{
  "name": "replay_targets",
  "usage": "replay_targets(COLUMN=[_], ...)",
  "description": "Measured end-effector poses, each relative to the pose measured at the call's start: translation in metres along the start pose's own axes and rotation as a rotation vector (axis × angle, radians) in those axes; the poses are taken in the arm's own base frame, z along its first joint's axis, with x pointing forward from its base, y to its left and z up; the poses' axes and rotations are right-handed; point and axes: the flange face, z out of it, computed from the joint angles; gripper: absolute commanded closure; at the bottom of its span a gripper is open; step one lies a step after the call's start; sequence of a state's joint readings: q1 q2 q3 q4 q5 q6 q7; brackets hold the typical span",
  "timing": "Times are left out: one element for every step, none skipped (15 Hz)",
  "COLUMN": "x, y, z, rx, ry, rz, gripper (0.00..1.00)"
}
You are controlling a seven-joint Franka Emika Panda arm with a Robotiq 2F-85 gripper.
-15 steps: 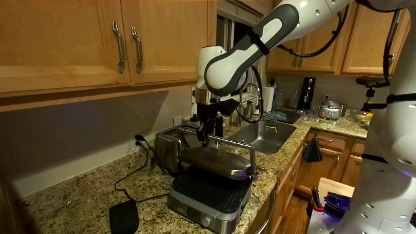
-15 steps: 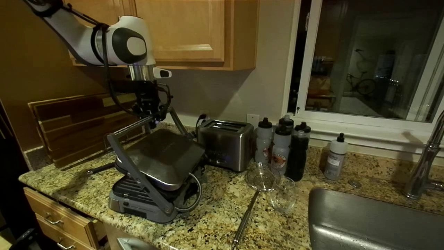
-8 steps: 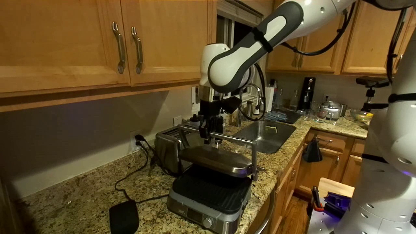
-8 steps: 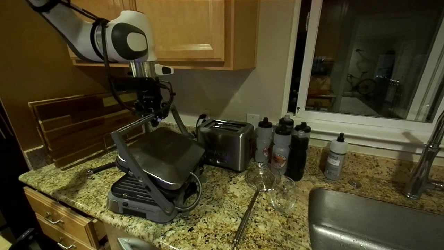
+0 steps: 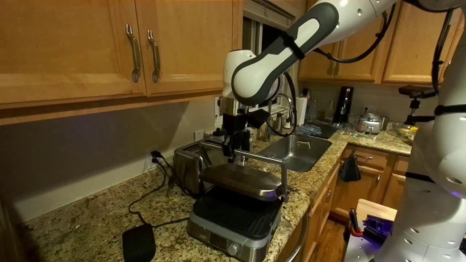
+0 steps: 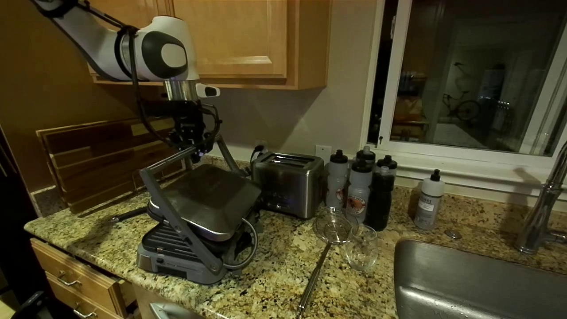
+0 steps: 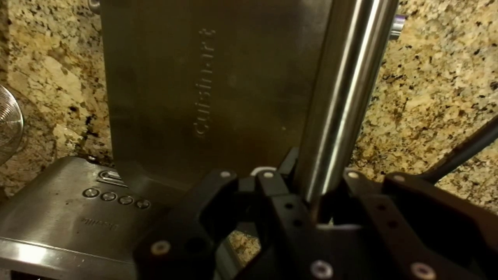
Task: Open the sandwich maker
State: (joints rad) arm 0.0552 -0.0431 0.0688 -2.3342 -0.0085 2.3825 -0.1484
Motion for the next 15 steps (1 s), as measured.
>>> replay_targets(x=[0.000, 0.001, 0.001, 0.001, 0.000, -0.001, -0.002, -0.004, -0.007, -0.011, -0.015, -0.020, -0.025, -0.030, -0.035], y=[-0.002, -0.003, -0.003, -0.001, 0.004, 0.011, 0.020, 0.032, 0.045, 0.060, 0.075, 0.091, 0.104, 0.118, 0.128], z=[0.001, 0.002, 0.002, 0.001, -0.002, -0.005, -0.010, -0.015, -0.020, -0.024, -0.027, -0.030, -0.031, -0.031, -0.031], rx=[0.000, 0.000, -0.001, -0.005, -0.011, -0.021, -0.032, -0.045, -0.058, -0.072, -0.086, -0.098, -0.109, -0.117, -0.122], ry=[-0.002, -0.004, -0.004, -0.002, 0.000, 0.005, 0.011, 0.019, 0.025, 0.030, 0.032, 0.033, 0.031, 0.027, 0.024], rz=[-0.004, -0.007, -0.008, -0.008, -0.005, 0.000, 0.009, 0.023, 0.039, 0.058, 0.077, 0.094, 0.110, 0.124, 0.136], gripper=[0.95, 0.95, 0.96, 0.96, 0.96, 0.95, 0.96, 0.96, 0.96, 0.96, 0.96, 0.96, 0.96, 0.96, 0.96])
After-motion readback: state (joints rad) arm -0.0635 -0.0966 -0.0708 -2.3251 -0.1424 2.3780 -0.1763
